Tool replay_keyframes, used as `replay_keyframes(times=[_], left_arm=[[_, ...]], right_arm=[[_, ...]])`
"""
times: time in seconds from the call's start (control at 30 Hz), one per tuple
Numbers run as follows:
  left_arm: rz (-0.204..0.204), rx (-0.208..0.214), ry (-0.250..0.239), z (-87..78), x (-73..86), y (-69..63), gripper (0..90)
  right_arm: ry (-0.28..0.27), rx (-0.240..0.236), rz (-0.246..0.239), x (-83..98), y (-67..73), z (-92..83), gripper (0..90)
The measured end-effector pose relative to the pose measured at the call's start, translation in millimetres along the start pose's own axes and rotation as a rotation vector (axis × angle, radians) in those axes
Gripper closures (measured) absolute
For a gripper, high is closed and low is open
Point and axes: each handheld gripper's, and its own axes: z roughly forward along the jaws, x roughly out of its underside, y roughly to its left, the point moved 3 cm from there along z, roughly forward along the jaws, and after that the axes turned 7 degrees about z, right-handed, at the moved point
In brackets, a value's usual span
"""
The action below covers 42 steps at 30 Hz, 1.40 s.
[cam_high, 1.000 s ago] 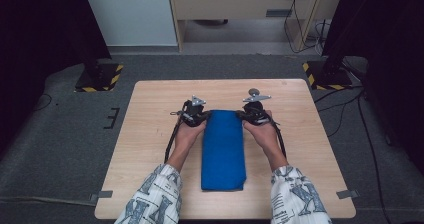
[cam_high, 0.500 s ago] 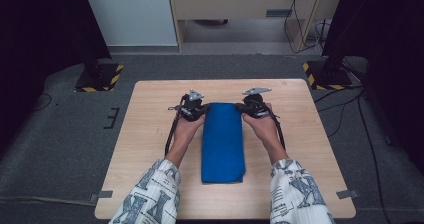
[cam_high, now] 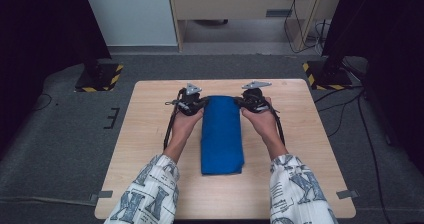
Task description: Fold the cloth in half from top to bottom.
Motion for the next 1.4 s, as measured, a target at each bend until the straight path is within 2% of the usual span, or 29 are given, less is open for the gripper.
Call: replay_keyframes(times=[0.23, 0.43, 0.53, 0.67, 0.93, 1.13, 1.17, 1.4], left_arm=[[0.033, 0.006, -0.014, -17.5, -1.1, -7.7, 86.8], [0.044, 0.018, -0.019, -29.4, -0.1, -15.6, 86.9], [0.063, 0.021, -0.015, -34.7, 0.2, -18.4, 86.9], [0.058, 0.030, -0.019, -39.8, 1.3, -19.5, 86.9], [0.084, 0.052, -0.014, -50.2, 5.7, -29.4, 87.0], [0.075, 0.067, -0.022, -59.0, 9.5, -33.2, 86.9], [0.065, 0.069, -0.028, -59.5, 10.0, -33.5, 86.9], [0.064, 0.071, -0.030, -61.6, 13.8, -35.5, 86.9]], right_arm=[[-0.012, -0.011, -0.027, 7.2, 9.6, -16.6, 87.5], [-0.023, -0.013, -0.054, 9.7, 16.7, -32.6, 87.5], [-0.030, -0.018, -0.055, 11.2, 18.7, -36.9, 87.5], [-0.031, -0.029, -0.058, 15.4, 21.3, -40.7, 87.5], [-0.036, -0.044, -0.062, 25.2, 24.5, -49.9, 87.5], [-0.040, -0.065, -0.085, 29.6, 29.0, -58.0, 87.5], [-0.044, -0.069, -0.080, 29.7, 29.7, -59.2, 87.5], [-0.043, -0.080, -0.082, 31.9, 30.3, -60.9, 87.5]])
